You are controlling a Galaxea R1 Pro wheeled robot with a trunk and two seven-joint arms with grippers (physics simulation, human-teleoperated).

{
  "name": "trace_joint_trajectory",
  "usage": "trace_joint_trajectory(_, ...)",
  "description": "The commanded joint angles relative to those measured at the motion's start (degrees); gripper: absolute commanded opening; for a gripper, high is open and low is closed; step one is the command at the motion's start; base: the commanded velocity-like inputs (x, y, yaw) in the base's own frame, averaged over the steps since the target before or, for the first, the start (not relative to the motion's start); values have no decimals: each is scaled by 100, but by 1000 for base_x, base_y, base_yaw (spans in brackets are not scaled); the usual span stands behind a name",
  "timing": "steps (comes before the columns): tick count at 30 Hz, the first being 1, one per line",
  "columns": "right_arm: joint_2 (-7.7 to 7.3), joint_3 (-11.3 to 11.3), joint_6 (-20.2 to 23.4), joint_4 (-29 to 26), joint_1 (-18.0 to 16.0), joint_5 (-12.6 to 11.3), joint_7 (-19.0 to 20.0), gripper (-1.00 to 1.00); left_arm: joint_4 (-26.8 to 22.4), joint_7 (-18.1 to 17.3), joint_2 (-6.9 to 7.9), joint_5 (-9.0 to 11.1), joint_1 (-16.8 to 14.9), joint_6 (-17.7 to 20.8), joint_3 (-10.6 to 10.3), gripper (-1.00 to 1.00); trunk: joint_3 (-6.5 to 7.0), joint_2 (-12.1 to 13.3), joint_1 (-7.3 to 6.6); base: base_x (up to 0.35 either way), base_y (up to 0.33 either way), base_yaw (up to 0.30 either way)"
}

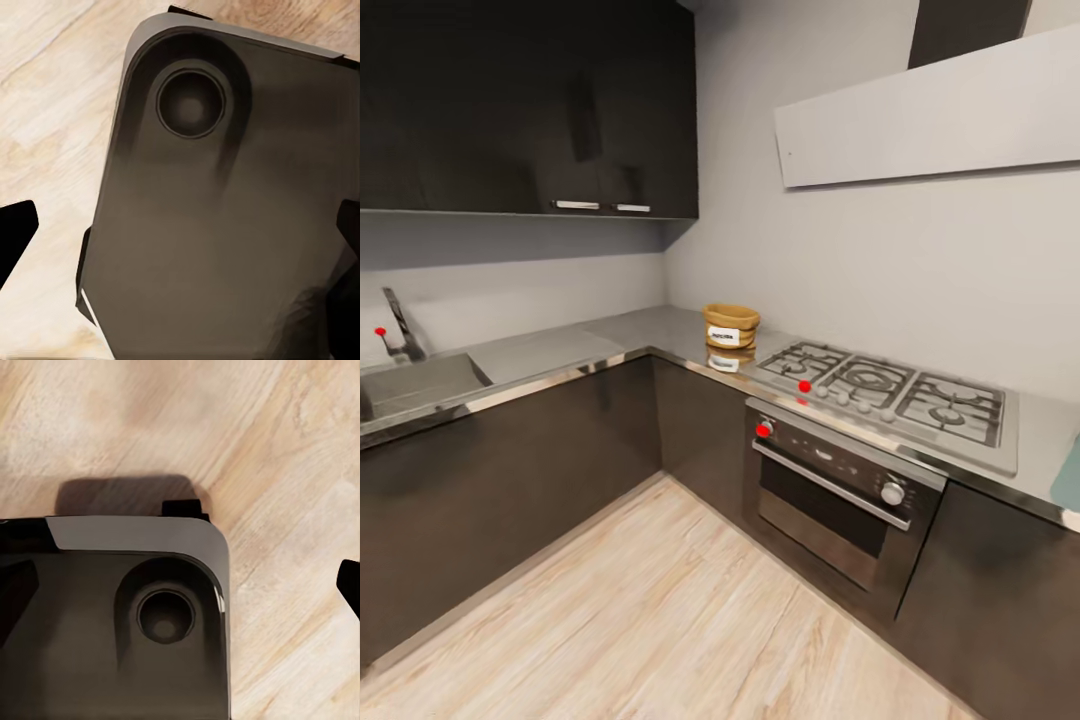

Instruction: In the kitchen, take the popcorn bag from the countertop, put it into the microwave, and heat it until the popcorn is cooked so the cooked popcorn ends up inside the bag.

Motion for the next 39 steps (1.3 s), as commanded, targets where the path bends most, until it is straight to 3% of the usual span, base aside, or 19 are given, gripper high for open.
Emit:
trace_joint_trajectory(1, -1, -15, -34, 19, -8, -18, 31, 100, -6, -5, -2, 22, 2, 5, 4, 100, -5, -3, 0, 0, 0, 260)
trace_joint_trajectory(8, -40, 5, -27, 19, -8, 24, 39, 100, -6, -16, -5, 7, 1, 55, -13, 100, -5, -3, 0, 83, 12, 46)
trace_joint_trajectory(25, -29, 29, 6, 19, -8, 43, 66, 100, -6, -223, 86, 31, 2, 76, -14, 100, -5, -3, 0, 316, 135, 0)
trace_joint_trajectory(39, -62, 29, -1, 13, -8, 35, 57, 100, -12, -158, 97, 0, 2, 85, -22, 100, -5, -3, 0, 320, 132, 0)
